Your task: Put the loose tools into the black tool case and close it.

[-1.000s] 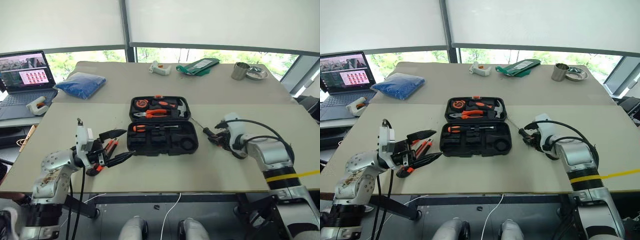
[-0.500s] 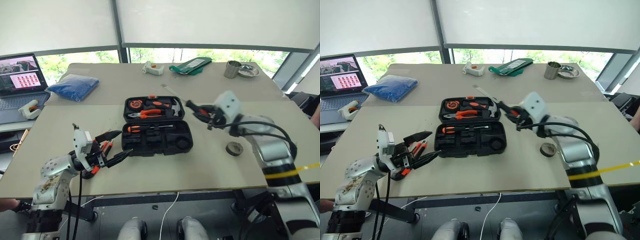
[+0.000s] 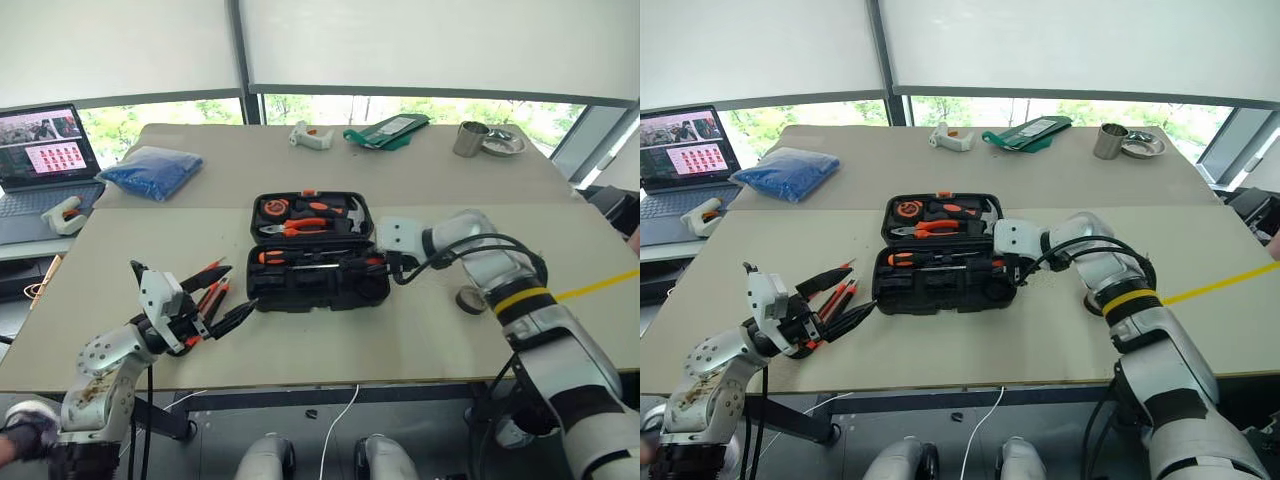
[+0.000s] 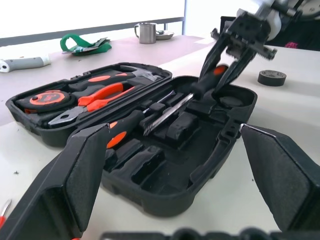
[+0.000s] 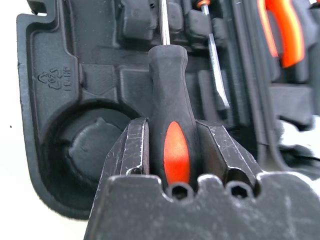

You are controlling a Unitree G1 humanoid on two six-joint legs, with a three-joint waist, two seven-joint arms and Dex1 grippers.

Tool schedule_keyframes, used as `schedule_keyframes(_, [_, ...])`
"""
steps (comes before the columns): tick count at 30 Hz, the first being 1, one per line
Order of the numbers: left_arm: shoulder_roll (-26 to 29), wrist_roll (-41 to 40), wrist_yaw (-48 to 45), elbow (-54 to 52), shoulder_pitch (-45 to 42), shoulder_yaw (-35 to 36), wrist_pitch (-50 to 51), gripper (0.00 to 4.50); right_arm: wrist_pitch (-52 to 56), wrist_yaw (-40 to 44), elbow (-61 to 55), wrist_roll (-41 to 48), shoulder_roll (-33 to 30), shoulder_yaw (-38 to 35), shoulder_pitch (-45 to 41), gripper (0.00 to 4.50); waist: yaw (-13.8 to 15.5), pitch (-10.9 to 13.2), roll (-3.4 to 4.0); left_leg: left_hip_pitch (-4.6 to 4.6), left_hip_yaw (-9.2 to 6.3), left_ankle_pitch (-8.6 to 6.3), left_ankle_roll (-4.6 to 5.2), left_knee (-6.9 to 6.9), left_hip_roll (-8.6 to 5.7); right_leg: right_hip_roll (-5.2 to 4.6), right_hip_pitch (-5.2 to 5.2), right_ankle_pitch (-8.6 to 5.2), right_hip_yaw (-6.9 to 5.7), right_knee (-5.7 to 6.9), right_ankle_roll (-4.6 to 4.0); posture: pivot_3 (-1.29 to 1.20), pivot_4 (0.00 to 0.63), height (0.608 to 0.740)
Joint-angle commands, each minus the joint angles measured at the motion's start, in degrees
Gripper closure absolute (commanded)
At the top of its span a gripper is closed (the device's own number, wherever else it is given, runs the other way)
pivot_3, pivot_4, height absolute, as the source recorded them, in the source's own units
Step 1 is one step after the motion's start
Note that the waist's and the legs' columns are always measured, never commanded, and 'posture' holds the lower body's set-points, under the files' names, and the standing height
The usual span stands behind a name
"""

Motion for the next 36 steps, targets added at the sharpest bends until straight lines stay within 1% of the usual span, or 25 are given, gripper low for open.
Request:
schedule_keyframes(1, [-0.16,-0.4,1.05,-2.71,0.59,-0.03,0.39,0.0,-1.42,-1.11,3.25,-0.55,1.34,-2.08,-2.73,3.46,-0.04,0.0,0.0,0.01,0.0,0.01,-0.02,0.0,0.0,0.01,0.0,0.0,0.0,0.02,-0.01,0.0,0.15,0.74])
schedule_keyframes(10, [0.0,-0.32,2.23,-3.95,0.83,-0.36,1.09,0.0,-7.26,-0.86,13.18,-4.19,1.88,-1.47,-7.03,3.46,0.14,0.01,0.02,0.02,0.02,0.05,-0.09,0.01,-0.01,-0.02,-0.14,-0.04,0.03,0.26,-0.08,0.0,0.15,0.74])
schedule_keyframes(18, [-0.19,-0.26,3.25,-4.78,1.19,-0.54,1.18,0.0,-11.78,-2.21,16.87,-6.2,4.06,-1.32,-8.62,3.46,0.01,0.01,0.02,0.02,0.14,0.1,-0.17,-0.02,0.01,-0.01,-0.33,-0.08,0.11,0.54,-0.15,0.0,0.15,0.74])
schedule_keyframes(25, [-0.08,-0.09,3.67,-4.5,1.09,-0.5,0.93,0.0,-12.63,-1.41,19.69,-6.76,5.22,-1.89,-9.87,3.46,0.0,0.01,0.02,0.02,0.15,0.11,-0.17,-0.02,0.01,0.0,-0.35,-0.09,0.12,0.55,-0.16,0.0,0.15,0.74])
schedule_keyframes(27, [-0.07,-0.03,3.78,-4.47,1.06,-0.52,0.9,0.0,-13.95,-2.01,20.36,-6.72,5.5,-2.27,-10.4,2.44,-0.01,0.01,0.02,0.01,0.16,0.1,-0.18,-0.02,0.01,-0.01,-0.36,-0.09,0.13,0.55,-0.17,0.0,0.15,0.74])
schedule_keyframes(28, [-0.08,-0.01,3.83,-4.47,1.05,-0.53,0.89,0.0,-14.2,-2.03,20.55,-6.64,5.52,-2.5,-10.7,2.27,-0.01,0.01,0.02,0.02,0.16,0.1,-0.18,-0.02,0.01,0.0,-0.36,-0.09,0.13,0.55,-0.17,0.0,0.15,0.74])
schedule_keyframes(31, [-0.06,-0.05,4.0,-4.53,1.08,-0.43,0.95,0.0,-16.17,-1.49,20.68,-6.13,4.6,-3.64,-11.87,1.29,-0.06,0.01,0.02,0.01,0.17,0.11,-0.18,-0.04,0.02,0.0,-0.38,-0.09,0.13,0.55,-0.17,0.0,0.15,0.74])
schedule_keyframes(33, [0.02,-0.06,4.02,-4.57,1.23,-0.34,0.97,0.0,-16.67,0.38,20.41,-4.67,4.07,-4.91,-12.46,1.29,-0.04,0.01,0.02,0.01,0.18,0.11,-0.18,-0.04,0.01,0.0,-0.39,-0.09,0.14,0.55,-0.17,0.0,0.15,0.74])
schedule_keyframes(35, [0.12,-0.09,4.03,-4.46,1.31,-0.17,0.97,0.0,-13.89,3.28,19.2,-1.13,4.28,-7.72,-12.97,1.29,-0.01,0.01,0.02,0.01,0.18,0.11,-0.18,-0.04,0.01,0.0,-0.39,-0.09,0.14,0.55,-0.17,0.0,0.15,0.74])
schedule_keyframes(36, [0.16,-0.02,4.11,-4.21,1.18,-0.06,0.94,0.0,-10.5,4.5,17.91,1.66,5.03,-10.01,-12.96,1.56,-0.02,0.01,0.02,0.01,0.18,0.11,-0.18,-0.04,0.02,0.0,-0.39,-0.09,0.14,0.55,-0.17,0.0,0.15,0.74])
